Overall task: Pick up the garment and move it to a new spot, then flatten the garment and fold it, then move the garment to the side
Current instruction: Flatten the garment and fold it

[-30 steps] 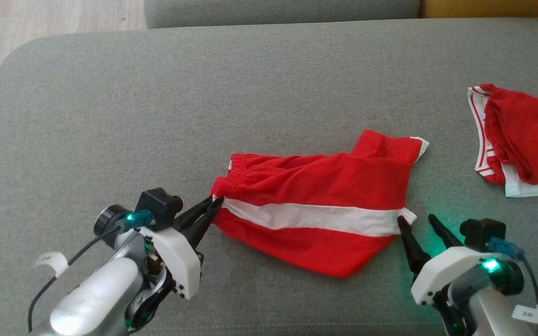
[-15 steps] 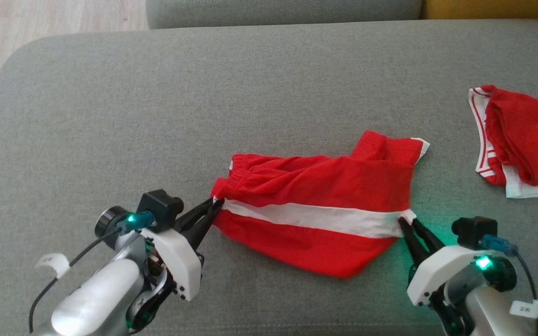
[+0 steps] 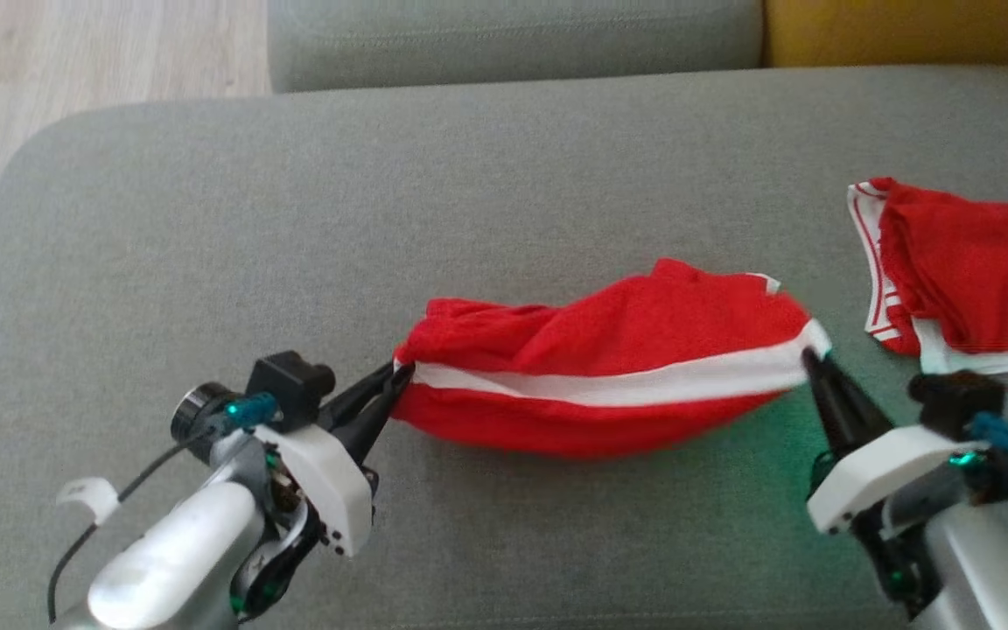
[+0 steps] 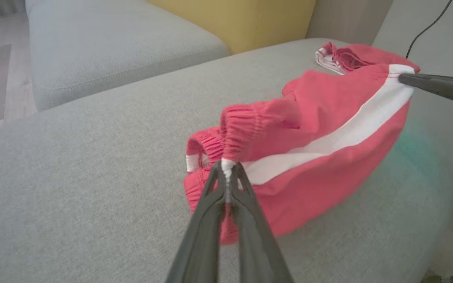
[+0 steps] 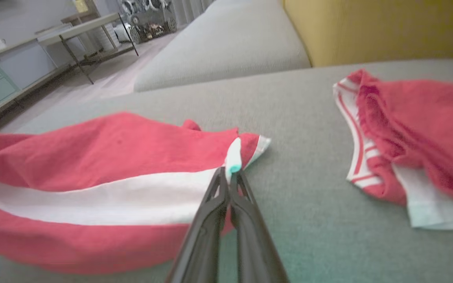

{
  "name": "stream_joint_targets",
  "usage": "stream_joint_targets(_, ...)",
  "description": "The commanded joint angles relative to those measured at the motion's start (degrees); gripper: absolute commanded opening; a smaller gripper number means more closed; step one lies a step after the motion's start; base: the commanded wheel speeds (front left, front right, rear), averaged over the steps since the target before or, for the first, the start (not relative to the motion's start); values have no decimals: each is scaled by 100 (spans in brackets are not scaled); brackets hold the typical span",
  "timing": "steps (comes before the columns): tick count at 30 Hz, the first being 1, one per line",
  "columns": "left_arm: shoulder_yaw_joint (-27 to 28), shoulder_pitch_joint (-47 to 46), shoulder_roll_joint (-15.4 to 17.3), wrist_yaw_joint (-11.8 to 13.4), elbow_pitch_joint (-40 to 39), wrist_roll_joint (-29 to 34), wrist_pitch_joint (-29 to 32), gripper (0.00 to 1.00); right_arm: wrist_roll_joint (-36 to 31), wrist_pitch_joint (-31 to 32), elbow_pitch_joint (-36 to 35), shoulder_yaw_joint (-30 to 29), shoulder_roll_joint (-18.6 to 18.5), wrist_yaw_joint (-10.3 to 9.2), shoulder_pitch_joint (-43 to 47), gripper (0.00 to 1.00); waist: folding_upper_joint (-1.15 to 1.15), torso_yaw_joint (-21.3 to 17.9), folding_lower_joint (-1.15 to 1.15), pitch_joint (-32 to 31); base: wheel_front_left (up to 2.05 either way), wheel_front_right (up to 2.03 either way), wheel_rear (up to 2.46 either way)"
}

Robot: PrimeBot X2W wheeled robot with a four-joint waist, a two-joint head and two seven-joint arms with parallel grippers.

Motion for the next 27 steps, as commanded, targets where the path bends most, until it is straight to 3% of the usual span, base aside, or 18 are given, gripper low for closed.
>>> stream_joint_targets(1,378,-226,211,60,-271,-135,-68,0,-1,-1,-460,-6,-196,-4,-8,0,0,-70,0,-148,0,0,0)
stream_joint_targets(17,1157,-382,171,573,-1413,-589,-424,0,-191,450,-2040,-411,-318,-4,-393,0,0,-179,0,-625,0,0,0)
stream_joint_targets(27,1708,-1003,154,1224,-2337,-430,-401,0,-479,897,-2985,-628,-499,-4,-1733,0,0,-255,0,-878,0,0,0)
